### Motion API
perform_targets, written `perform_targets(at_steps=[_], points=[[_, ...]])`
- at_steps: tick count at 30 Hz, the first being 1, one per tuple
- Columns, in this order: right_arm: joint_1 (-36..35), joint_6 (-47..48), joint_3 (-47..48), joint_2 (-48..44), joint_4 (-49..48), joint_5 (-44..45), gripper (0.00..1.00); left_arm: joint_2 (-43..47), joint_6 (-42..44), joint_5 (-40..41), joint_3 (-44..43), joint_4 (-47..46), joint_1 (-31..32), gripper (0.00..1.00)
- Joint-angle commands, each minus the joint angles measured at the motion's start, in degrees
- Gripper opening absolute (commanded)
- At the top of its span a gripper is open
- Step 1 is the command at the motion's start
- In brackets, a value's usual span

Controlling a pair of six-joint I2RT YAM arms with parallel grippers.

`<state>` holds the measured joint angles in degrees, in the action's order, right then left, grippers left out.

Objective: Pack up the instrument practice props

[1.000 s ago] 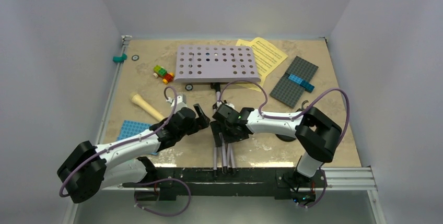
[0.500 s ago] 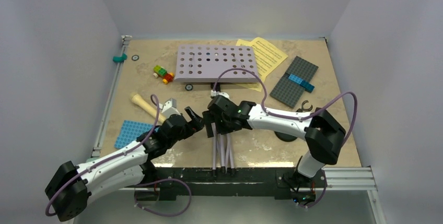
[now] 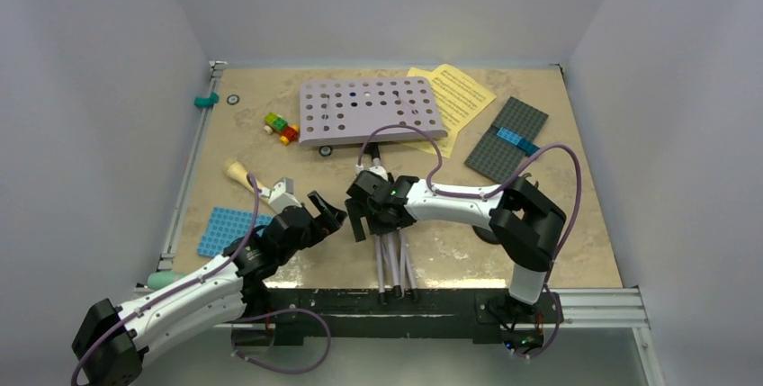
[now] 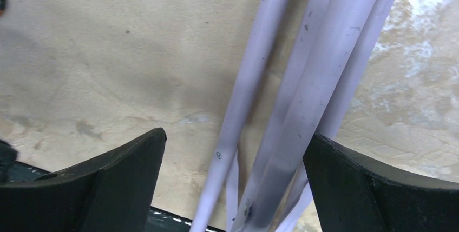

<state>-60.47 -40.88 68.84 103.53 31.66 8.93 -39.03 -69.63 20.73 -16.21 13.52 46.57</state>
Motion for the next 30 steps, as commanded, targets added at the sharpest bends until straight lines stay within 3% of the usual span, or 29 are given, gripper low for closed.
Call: perform_targets(at_steps=[1, 9, 23, 26, 30], points=[[-0.1, 0.3, -1.0, -3.3, 3.9, 6.1, 0.99, -0.4, -1.0, 0.1, 0.5, -0.4, 0.1, 0.95], [-0.2, 1.8, -4.0, -10.3, 4.4, 6.9, 0.99, 0.1, -1.0, 0.5, 1.5, -0.6, 0.1, 0.96], [0.9, 3.5, -6.6, -0.2, 0.3, 0.9, 0.97, 0.6, -0.9, -0.9, 1.3, -0.3, 0.1, 0.96], [0.9, 3.4, -8.0, 0.9, -0.7, -0.9, 0.84, 0.0, -0.9, -1.3, 1.3, -0.9, 0.1, 0.95], [0.9, 2.8, -9.7, 1.4, -1.9, -2.1, 0.45, -0.6, -1.1, -1.7, 1.3, -1.3, 0.1, 0.95]])
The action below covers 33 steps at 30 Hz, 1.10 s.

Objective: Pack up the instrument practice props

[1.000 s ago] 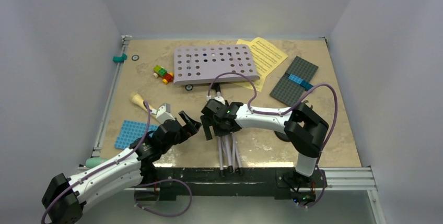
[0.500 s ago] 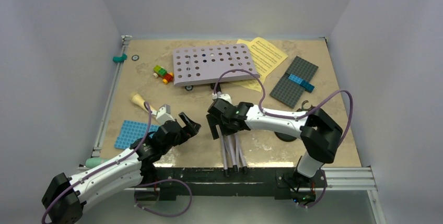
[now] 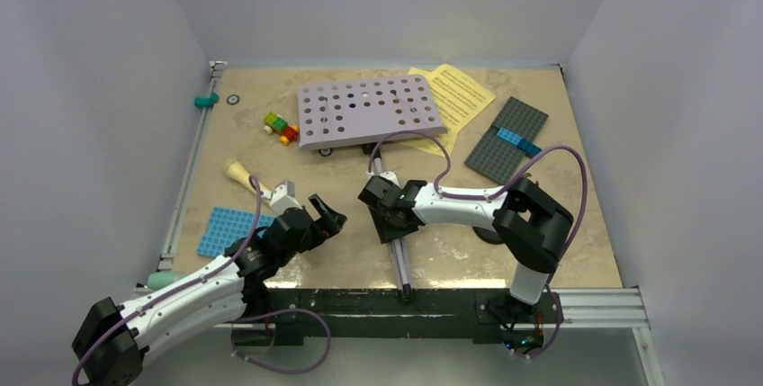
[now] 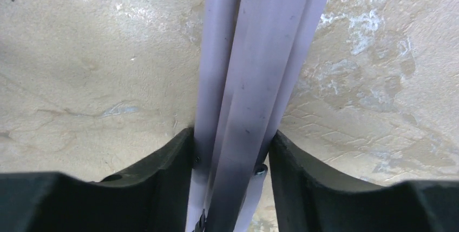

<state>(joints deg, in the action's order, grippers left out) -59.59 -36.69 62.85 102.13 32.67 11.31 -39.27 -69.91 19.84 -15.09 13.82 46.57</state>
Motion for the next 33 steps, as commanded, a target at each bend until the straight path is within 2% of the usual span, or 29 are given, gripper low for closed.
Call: perform_targets(at_steps=[1, 4, 6, 15, 17, 20, 21, 26, 33], points=[[0.0, -1.4, -4.0, 3.2, -3.1, -4.6, 0.37, -0.4, -0.8, -0.9, 0.3, -1.8, 0.1, 0.94], [0.0, -1.5, -4.4, 4.0, -3.7, -5.1, 0.21, -0.6, -0.7, -1.2, 0.6, -2.6, 0.1, 0.94], [0.0, -1.4, -4.4, 4.4, -4.2, -5.3, 0.0, -0.6, -0.8, -1.3, 0.8, -3.0, 0.1, 0.93], [-1.0, -1.4, -0.7, 4.8, -9.0, -12.3, 0.01, -1.0, -0.7, -1.9, 1.1, -3.5, 0.1, 0.91], [-1.0, -1.5, -1.4, 3.0, -9.8, -14.1, 0.22, -0.5, -0.5, -2.0, 0.9, -3.0, 0.2, 0.91], [-1.0, -1.4, -2.0, -0.6, -9.2, -14.3, 0.6, 0.4, 0.0, -1.9, 0.9, -2.3, 0.1, 0.92], [-1.0, -1.2, -2.1, -1.8, -8.6, -13.8, 0.66, 0.7, 0.3, -1.9, 0.8, -2.0, 0.1, 0.92], [-0.7, 0.7, -2.6, -10.4, -4.1, -9.4, 0.81, 1.5, 3.1, -1.0, -2.1, 1.9, 0.1, 0.95], [-0.5, 5.4, -5.2, -27.7, 3.8, 2.2, 0.86, 4.0, 9.1, 3.4, -8.8, 11.3, 0.1, 1.0]])
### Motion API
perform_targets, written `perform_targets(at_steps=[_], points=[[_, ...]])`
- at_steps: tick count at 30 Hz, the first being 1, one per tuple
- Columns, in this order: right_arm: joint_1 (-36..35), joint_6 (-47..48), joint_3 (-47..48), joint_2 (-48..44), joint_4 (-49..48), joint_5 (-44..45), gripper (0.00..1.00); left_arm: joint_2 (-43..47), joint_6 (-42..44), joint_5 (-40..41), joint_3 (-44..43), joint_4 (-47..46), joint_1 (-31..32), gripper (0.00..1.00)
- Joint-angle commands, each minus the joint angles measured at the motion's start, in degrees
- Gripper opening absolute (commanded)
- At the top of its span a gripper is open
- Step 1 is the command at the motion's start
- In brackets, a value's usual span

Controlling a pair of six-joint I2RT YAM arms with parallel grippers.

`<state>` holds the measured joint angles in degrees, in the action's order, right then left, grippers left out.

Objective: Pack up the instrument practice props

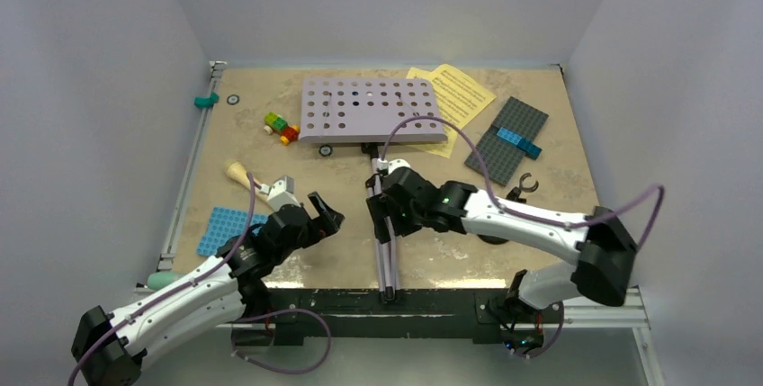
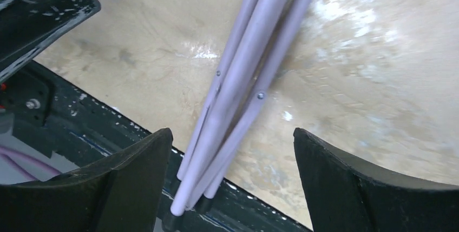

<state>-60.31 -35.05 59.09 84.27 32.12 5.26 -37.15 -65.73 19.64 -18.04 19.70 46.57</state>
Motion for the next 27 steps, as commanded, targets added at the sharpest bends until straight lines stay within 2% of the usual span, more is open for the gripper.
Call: perform_targets(at_steps=[1, 3, 7, 11, 17, 27], points=[[0.2, 4.3, -2.5, -13.2, 4.2, 10.4, 0.86, 2.4, 5.8, 4.4, -6.9, 6.7, 0.1, 1.0], [0.2, 6.2, -6.3, -20.9, 1.4, 14.2, 0.86, 3.2, 7.3, 5.9, -9.1, 9.6, 0.1, 1.0], [0.2, 10.9, -19.6, -38.7, -11.2, 15.8, 0.86, 6.1, 9.7, 8.9, -12.6, 14.0, 0.1, 1.0], [0.2, 11.2, -27.6, -47.9, -17.7, 16.8, 0.93, 8.5, 11.2, 10.9, -14.7, 16.9, 0.1, 1.0], [0.2, 11.1, -30.7, -50.4, -23.8, 16.3, 0.97, 12.1, 11.3, 11.6, -14.9, 18.9, 0.1, 1.0], [0.2, 12.0, -28.7, -50.0, -22.5, 15.4, 0.99, 13.3, 10.5, 12.6, -15.3, 22.0, 0.1, 1.0]])
